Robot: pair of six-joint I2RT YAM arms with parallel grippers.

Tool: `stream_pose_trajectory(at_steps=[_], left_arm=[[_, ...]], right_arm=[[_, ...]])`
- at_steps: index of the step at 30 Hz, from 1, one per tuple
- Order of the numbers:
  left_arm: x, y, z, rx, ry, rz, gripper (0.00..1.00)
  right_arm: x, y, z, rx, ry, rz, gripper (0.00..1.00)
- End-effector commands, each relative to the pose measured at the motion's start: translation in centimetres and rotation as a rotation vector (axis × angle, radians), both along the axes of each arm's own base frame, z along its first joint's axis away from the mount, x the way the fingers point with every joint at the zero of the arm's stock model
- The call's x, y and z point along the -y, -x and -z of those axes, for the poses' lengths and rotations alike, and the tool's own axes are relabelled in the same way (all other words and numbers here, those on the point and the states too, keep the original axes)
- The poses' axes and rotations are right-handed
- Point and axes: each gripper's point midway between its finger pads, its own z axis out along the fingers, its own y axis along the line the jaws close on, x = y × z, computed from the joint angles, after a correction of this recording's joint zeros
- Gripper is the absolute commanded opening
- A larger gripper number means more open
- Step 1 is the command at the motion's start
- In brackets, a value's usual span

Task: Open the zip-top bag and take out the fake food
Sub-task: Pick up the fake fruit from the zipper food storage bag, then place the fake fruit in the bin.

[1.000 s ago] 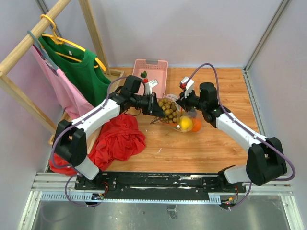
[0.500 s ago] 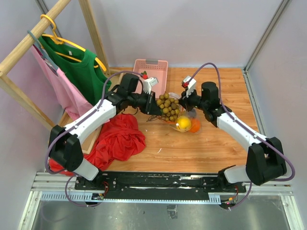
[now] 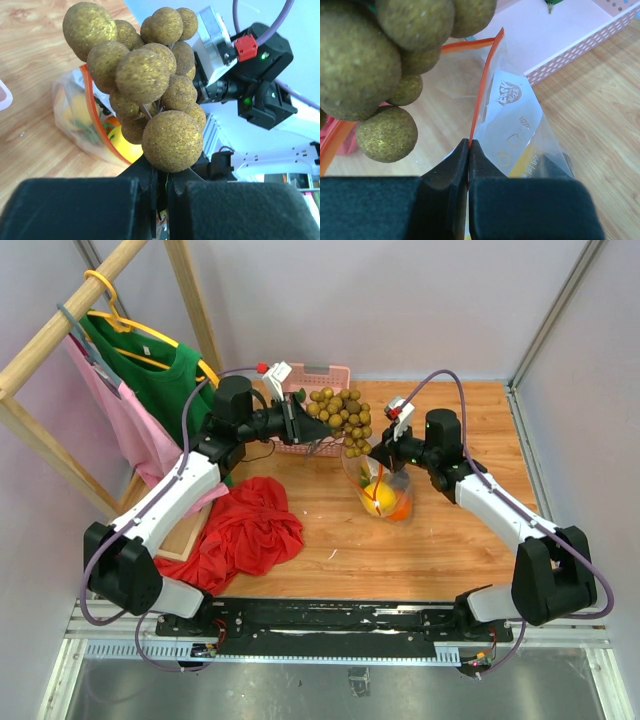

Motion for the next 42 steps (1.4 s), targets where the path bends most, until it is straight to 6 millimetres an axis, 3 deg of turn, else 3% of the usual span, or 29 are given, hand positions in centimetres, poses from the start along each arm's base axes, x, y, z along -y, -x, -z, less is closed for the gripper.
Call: stream_pose_trajectory(at_steps=[1,10,17,21,32,37,42], left_arm=[[-0.1,-1.2,-3.1,0.055,0.092,-0.070,0.00],[-2.4,-5.9,-4.8,0.164,0.087,-0.327,0.00],[-3.0,-9.9,-5.4,0.230,0.046,-0.443,0.00],[-3.0,-12.3,-3.4,0.233,-0.019,-0.483,0.00],[-3.4,-20.8,4.4,0.210,-0.290,-0.599,0.00],[-3.9,-23.3,7.4,0.198,-0.367,-0.648,0.00],[-4.8,-25.4,9.1,0.208,-0.437,-0.716,0.00]], right_arm=[[-0.5,-0.1,-1.3,0.004,-0.058,-0.032,0.01],[0.6,-0.6,-1.5,-0.027,-0.059,-0.042,0.01],[0.9,-0.2,-1.5,-0.027,-0.056,-0.073,0.01],[1.2,-0.2,-1.4,-0.038,-0.049,-0.071,0.01],[2.0,-0.3,-1.4,-0.038,-0.041,-0.050,0.01],[2.3,-0.4,-1.4,-0.032,-0.038,-0.040,0.01],[2.5,-0.5,-1.4,-0.028,-0.036,-0.035,0.01]])
